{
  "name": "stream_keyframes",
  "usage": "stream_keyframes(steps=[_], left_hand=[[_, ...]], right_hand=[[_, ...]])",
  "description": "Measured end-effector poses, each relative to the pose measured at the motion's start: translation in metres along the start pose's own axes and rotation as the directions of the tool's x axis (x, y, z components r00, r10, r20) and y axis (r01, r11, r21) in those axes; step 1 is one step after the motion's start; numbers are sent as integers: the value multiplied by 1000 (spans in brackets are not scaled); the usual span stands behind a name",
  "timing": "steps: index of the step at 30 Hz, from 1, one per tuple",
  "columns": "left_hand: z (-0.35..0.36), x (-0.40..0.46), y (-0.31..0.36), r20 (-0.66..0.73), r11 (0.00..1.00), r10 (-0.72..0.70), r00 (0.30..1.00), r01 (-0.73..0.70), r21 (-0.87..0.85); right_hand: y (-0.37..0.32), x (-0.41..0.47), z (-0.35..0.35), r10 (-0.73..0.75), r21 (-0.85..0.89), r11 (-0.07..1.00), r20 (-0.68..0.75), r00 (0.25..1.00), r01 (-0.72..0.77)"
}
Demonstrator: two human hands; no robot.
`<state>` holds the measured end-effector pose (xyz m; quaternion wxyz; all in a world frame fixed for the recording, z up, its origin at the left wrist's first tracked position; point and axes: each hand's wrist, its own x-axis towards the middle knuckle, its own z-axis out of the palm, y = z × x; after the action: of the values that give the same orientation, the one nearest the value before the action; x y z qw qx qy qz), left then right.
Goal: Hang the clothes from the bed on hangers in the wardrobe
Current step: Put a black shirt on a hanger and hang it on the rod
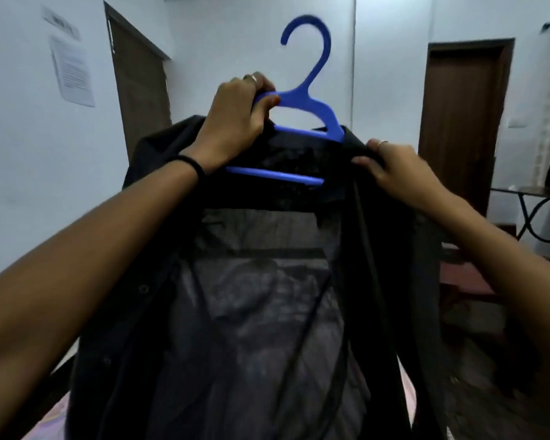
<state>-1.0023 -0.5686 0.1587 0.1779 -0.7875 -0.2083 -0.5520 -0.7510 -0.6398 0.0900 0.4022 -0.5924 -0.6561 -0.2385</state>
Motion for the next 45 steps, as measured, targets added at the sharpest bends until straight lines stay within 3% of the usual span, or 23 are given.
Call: stream_keyframes(steps=[6, 10, 13, 14, 16, 18, 21, 25, 28, 30, 34, 38, 42, 45], left_hand=[[-78, 81, 31, -105, 1000, 12, 994, -10, 16], [-134, 101, 53, -233, 991, 28, 972, -56, -118], [-181, 93, 45, -376, 962, -123, 918, 17, -272], [-196, 87, 38, -332, 969, -170, 928, 97, -226], [-223, 73, 28, -80, 972, -230, 970, 225, -66], [-243, 63, 32, 123, 977, -206, 971, 196, 85], [-274, 72, 59, 2, 958, -26, 1000, 24, 284], [-316, 105, 89, -211, 907, 150, 966, -49, 418], [-340, 130, 99, -258, 895, 131, 957, -2, 446], [-343, 141, 100, -215, 893, 56, 975, 47, 447], [-302, 131, 75, -25, 897, -73, 997, 77, 436], [-216, 65, 11, 161, 917, -186, 969, 112, 383], [-112, -54, -40, 386, 909, -346, 855, 205, 362], [-37, -162, -67, 537, 888, -441, 719, 261, 379]], right_hand=[[-43, 57, -96, -183, -195, 973, -323, 929, 124], [-68, 78, -164, -301, -302, 935, -400, 866, 186], [-80, 77, -208, -324, -357, 916, -390, 862, 183], [-81, 75, -219, -331, -375, 909, -386, 861, 181], [-85, 70, -244, -336, -381, 907, -405, 850, 177], [-92, 65, -268, -345, -385, 906, -427, 836, 177], [-112, 65, -305, -376, -368, 900, -387, 842, 233], [-145, 73, -366, -454, -430, 858, -381, 805, 280], [-163, 80, -402, -452, -453, 852, -385, 804, 262], [-169, 84, -408, -426, -436, 862, -350, 834, 258], [-149, 93, -372, -347, -384, 890, -216, 913, 247], [-96, 70, -257, -147, -264, 955, -29, 989, 134], [-39, 10, -112, -19, -156, 986, 240, 971, 58], [7, -51, 4, 93, -126, 991, 446, 890, -40]])
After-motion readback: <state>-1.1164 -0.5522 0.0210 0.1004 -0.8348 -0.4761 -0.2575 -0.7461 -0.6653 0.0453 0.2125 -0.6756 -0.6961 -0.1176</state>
